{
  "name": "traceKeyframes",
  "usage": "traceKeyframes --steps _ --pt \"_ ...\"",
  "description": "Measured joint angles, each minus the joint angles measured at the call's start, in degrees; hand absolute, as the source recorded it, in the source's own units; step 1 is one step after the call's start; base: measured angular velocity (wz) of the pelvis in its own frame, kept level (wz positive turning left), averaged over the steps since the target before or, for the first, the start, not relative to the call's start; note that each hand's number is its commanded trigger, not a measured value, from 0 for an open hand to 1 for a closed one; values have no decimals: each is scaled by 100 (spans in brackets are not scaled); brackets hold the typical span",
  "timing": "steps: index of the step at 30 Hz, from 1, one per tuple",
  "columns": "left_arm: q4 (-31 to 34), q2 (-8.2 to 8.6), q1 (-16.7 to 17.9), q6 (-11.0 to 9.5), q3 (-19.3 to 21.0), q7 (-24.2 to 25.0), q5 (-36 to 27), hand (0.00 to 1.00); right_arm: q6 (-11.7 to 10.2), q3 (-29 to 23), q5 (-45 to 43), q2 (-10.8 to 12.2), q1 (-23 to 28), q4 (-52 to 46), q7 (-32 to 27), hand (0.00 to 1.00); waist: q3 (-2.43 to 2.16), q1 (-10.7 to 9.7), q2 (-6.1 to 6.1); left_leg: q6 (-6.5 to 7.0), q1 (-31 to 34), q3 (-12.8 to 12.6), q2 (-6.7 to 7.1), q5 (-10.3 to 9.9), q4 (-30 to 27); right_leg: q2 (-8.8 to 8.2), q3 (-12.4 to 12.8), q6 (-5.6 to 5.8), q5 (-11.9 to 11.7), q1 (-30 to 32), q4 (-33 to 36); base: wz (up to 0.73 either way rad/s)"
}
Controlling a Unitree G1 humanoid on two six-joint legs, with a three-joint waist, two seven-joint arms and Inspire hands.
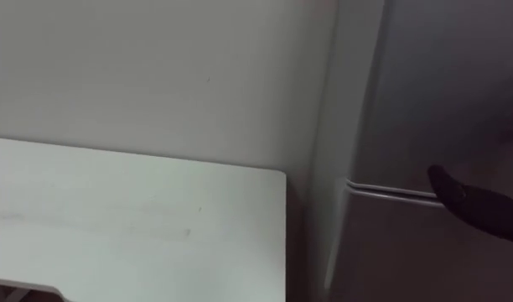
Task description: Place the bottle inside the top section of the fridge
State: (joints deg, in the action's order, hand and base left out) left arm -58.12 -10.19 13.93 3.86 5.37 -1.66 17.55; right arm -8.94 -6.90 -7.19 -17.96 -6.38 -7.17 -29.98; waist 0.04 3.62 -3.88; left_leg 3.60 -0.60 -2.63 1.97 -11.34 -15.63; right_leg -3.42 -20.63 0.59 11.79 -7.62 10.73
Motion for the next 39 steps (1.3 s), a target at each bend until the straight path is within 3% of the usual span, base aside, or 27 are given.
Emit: traceKeyframes --steps 9,12,17,22,29,35,39 --pt "259 -4 66 -16 121 5 -20 0 20 -32 10 -51 0 -27 7 0 -10 -24 22 15 39 1 13 7 -6 -19 -27 7 -21 32 -1 0" --pt "265 -17 144 -24 143 3 -123 0 27 -136 100 -56 57 -141 82 0 -15 -191 24 51 49 134 83 28 -1 -55 -134 5 -32 -5 -2 21" --pt "261 -19 334 -24 259 12 -236 0 10 -266 392 -94 120 -188 170 0 -34 -251 9 82 -99 140 134 43 101 -58 -60 27 -32 -93 -6 3" --pt "244 -24 365 -192 599 -1 -246 0 71 -995 894 -294 145 -186 171 0 -55 -342 -56 107 -109 163 158 50 96 -73 -100 56 -38 -138 -35 5" --pt "257 -22 499 -193 693 -69 -334 0 109 -1752 885 -324 517 -187 -386 0 -76 -461 -91 115 -111 116 150 38 156 -91 -70 66 -34 -101 -88 -1" --pt "234 13 459 -199 819 -223 -346 0 137 -2253 935 -336 719 -193 -675 0 -62 -664 -94 113 -156 50 151 40 303 -42 107 67 -36 -79 -80 -7" --pt "249 13 445 -201 822 -346 -439 0 153 -2513 1458 -346 1135 -195 -917 0 -63 -720 -105 107 -202 -62 135 33 407 -7 456 66 -35 -36 -67 -16"
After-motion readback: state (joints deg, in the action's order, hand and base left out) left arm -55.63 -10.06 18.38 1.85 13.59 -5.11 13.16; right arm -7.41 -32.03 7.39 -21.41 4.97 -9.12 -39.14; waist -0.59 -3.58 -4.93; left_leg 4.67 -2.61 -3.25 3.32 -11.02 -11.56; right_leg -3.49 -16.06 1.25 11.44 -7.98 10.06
